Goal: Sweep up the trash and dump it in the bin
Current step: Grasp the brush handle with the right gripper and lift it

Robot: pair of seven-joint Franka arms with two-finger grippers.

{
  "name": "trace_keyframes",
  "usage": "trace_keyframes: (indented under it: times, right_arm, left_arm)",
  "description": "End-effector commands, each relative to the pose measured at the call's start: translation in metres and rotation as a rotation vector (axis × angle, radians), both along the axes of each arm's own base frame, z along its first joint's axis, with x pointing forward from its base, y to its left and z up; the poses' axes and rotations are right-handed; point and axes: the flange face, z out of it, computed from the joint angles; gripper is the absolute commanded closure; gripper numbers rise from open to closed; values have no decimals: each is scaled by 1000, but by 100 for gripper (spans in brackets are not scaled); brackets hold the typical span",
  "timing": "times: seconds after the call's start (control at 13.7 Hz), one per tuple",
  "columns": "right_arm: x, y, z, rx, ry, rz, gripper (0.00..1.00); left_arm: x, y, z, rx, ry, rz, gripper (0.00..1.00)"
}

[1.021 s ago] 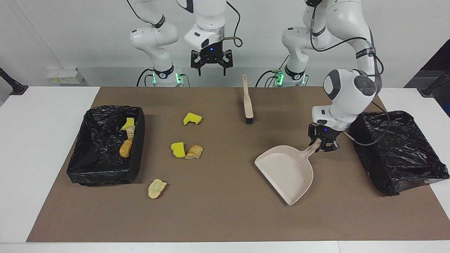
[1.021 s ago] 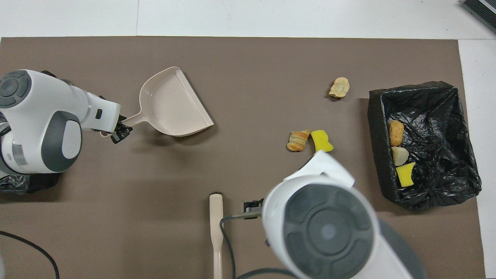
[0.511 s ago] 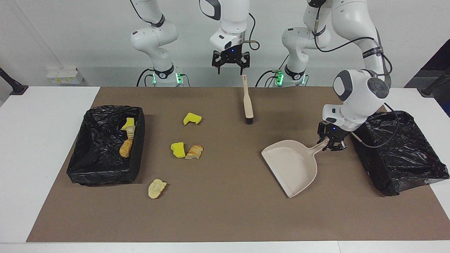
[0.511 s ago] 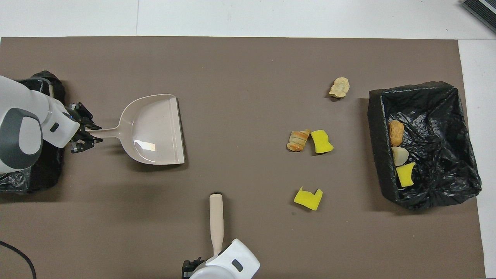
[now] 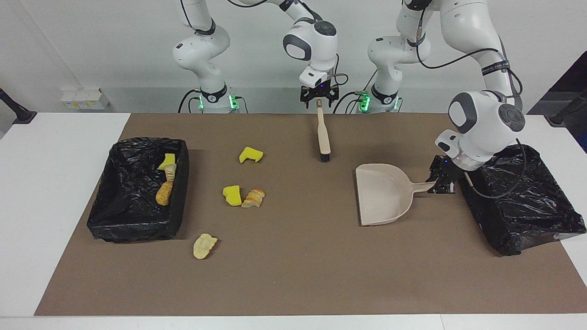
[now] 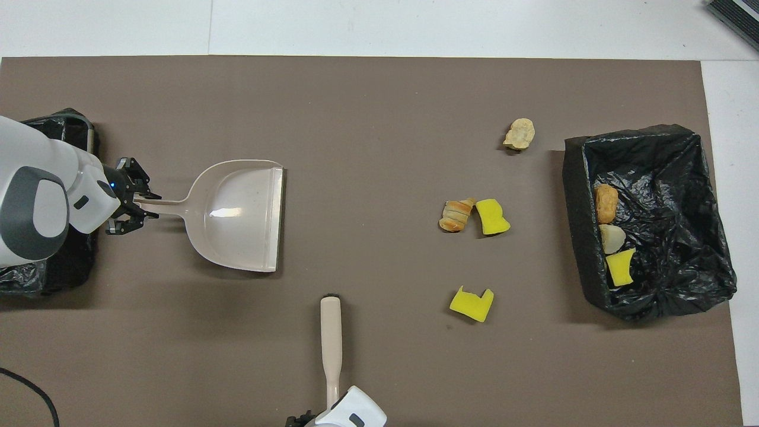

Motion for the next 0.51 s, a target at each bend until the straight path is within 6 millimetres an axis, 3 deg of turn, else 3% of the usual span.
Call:
trace_keyframes:
  times: [0.0, 0.15, 0.36, 0.44]
  right_arm:
    - [-5, 0, -4, 12, 11, -37, 20]
    - [-3, 1, -9, 23, 8, -35, 37]
    - [1, 3, -17, 29, 10, -31, 44]
    - [3, 3, -18, 42, 6, -21, 51]
  left_arm:
    - [-9, -11, 5, -3, -28, -33, 100]
    - [-5, -10, 7, 17, -41, -46, 100]
    - [-2, -14, 7, 44, -65, -71, 100]
    - [-2, -14, 7, 44, -65, -71, 100]
